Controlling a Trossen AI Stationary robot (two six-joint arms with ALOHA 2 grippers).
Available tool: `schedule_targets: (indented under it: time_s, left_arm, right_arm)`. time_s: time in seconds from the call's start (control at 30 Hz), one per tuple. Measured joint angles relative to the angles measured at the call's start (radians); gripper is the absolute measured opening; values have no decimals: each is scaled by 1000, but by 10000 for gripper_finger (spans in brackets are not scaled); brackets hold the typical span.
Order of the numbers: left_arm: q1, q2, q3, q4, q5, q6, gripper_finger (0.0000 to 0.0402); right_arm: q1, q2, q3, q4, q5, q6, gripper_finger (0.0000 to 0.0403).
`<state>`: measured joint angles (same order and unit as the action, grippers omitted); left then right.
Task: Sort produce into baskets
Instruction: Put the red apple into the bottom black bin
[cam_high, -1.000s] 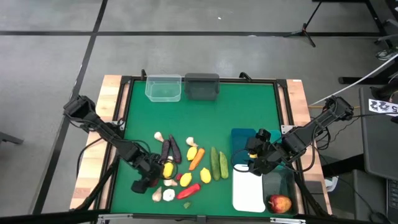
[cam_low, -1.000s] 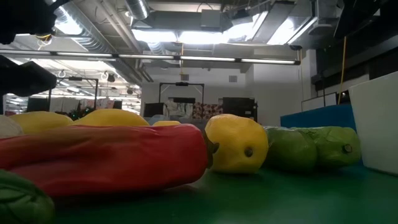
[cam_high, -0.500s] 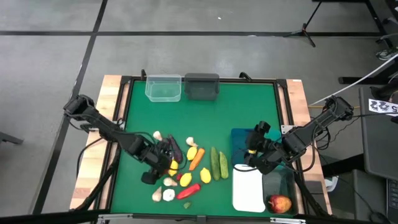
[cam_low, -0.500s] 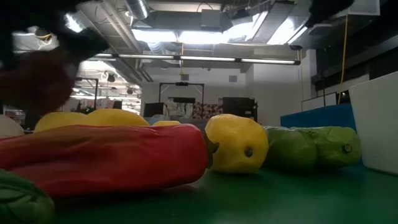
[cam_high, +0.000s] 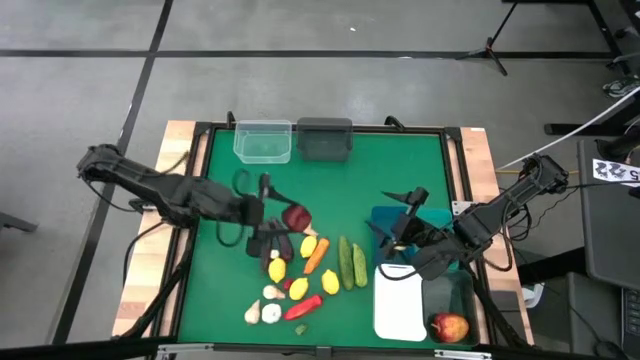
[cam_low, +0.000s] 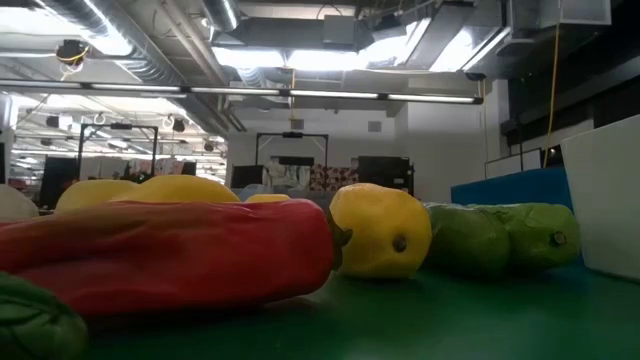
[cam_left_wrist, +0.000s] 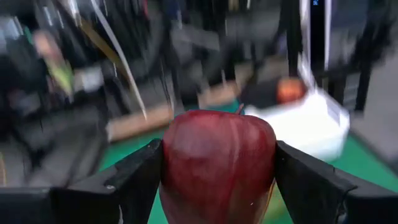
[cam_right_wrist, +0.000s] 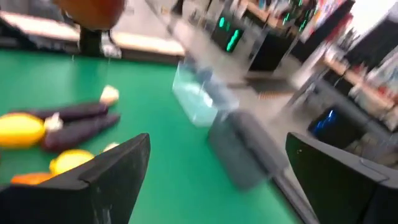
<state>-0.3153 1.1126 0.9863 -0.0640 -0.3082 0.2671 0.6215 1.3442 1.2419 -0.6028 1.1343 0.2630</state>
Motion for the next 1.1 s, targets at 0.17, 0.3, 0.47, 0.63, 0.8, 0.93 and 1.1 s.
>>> schedule_targets:
  time_s: [0.17, 0.3, 0.47, 0.63, 0.8, 0.93, 1.1]
  left_arm:
    - [35, -2, -34, 248, 88, 121, 282]
    - [55, 39, -34, 389, 176, 183, 282]
    - [72, 102, -34, 528, 257, 234, 282]
    - [98, 148, -35, 627, 286, 263, 282]
    - [127, 160, -35, 664, 324, 237, 282]
    - [144, 160, -35, 663, 326, 225, 282]
    - [154, 160, -35, 659, 326, 206, 282]
  right_arm:
    - [-22, 0, 0, 301, -36, -301, 374]
    - [-76, 0, 0, 537, -234, -485, 374]
    - [-161, 6, 0, 606, -380, -519, 374]
    - [-214, 25, 1, 658, -546, -558, 374]
    - [-225, 48, 0, 667, -534, -627, 374]
    - [-223, 54, 0, 708, -533, -668, 374]
    - [-223, 54, 0, 713, -543, -743, 374]
